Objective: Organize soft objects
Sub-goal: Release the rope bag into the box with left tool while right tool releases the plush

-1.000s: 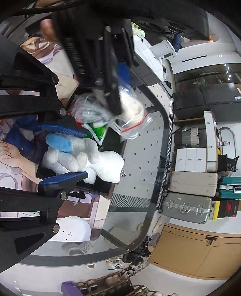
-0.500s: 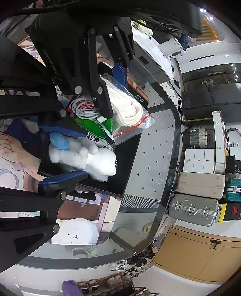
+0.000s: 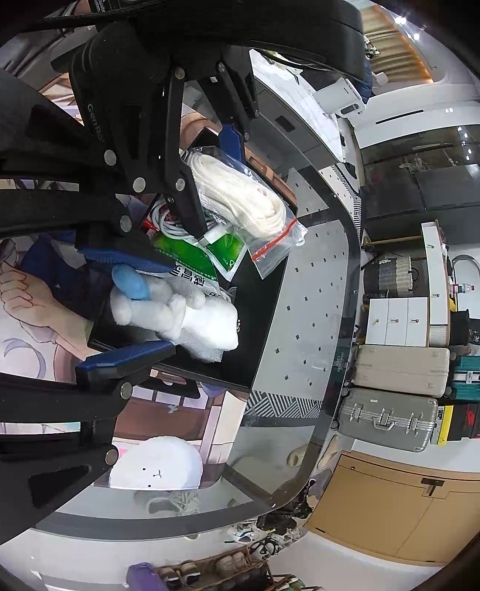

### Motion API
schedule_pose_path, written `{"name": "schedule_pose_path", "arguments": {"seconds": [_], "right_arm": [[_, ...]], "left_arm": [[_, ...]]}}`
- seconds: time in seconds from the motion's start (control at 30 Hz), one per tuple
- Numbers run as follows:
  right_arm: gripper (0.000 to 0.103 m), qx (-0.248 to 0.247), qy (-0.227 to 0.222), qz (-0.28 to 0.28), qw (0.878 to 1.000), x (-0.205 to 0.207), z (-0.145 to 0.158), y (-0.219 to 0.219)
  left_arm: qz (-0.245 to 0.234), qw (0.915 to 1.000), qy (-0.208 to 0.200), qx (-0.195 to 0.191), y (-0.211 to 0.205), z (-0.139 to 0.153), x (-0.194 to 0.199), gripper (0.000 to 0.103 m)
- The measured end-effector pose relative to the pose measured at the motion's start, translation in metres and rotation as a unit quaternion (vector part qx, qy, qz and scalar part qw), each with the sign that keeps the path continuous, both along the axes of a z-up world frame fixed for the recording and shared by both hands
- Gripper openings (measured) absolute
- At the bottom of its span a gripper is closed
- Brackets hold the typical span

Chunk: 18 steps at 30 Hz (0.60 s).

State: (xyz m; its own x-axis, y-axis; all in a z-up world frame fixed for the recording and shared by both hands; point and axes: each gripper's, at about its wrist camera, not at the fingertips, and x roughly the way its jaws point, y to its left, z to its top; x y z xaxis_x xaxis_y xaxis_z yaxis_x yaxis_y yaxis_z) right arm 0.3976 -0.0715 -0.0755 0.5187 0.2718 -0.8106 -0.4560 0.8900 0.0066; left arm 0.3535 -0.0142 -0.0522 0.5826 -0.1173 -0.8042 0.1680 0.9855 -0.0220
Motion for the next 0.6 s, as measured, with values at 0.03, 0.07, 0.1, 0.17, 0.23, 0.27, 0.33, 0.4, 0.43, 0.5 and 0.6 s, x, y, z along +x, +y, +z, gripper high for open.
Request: {"name": "schedule_pose_path", "arguments": {"seconds": [0.03,0.07,0.1,0.17,0.23,0.27,0.33,0.4,0.43,0.5,0.6], "right_arm": [[0.039,0.001,-0.001,0.0,1.0,-0.001,0.001,0.0],[0.039,0.001,-0.002,0.0,1.0,-0.001,0.001,-0.001],[0.039,0.002,-0.004,0.0,1.0,-0.002,0.002,-0.002],[0.039,0.004,-0.006,0.0,1.0,-0.004,0.005,-0.003],[0.039,0.007,-0.007,-0.001,1.0,-0.007,0.008,-0.005],[0.04,0.01,-0.008,-0.001,1.0,-0.008,0.01,-0.005],[0.043,0.015,-0.01,-0.001,1.0,-0.011,0.013,-0.007],[0.044,0.019,-0.013,0.001,1.0,-0.016,0.017,-0.008],[0.045,0.021,-0.015,0.002,1.0,-0.018,0.019,-0.008],[0.045,0.024,-0.018,0.002,1.0,-0.022,0.023,-0.009],[0.047,0.028,-0.023,0.002,0.999,-0.029,0.029,-0.011]], "left_arm": [[0.0,1.0,-0.001,0.0,-0.001,0.001,-0.001,0.057],[0.0,1.0,-0.002,0.0,-0.001,0.002,-0.002,0.057],[-0.001,1.0,-0.002,-0.001,-0.001,0.002,-0.002,0.057],[-0.003,1.0,-0.003,-0.004,-0.002,0.005,-0.004,0.057],[-0.004,1.0,-0.006,-0.006,-0.001,0.007,-0.005,0.059],[-0.005,0.9999,-0.008,-0.006,-0.001,0.008,-0.005,0.06],[-0.008,0.9998,-0.016,-0.004,-0.001,0.011,-0.01,0.061],[-0.009,0.9997,-0.024,-0.004,0.0,0.014,-0.014,0.064],[-0.008,0.9996,-0.028,-0.004,0.0,0.017,-0.016,0.065],[-0.002,0.9992,-0.04,-0.001,0.002,0.021,-0.022,0.072],[0.004,0.9982,-0.059,0.0,0.007,0.026,-0.029,0.076]]}}
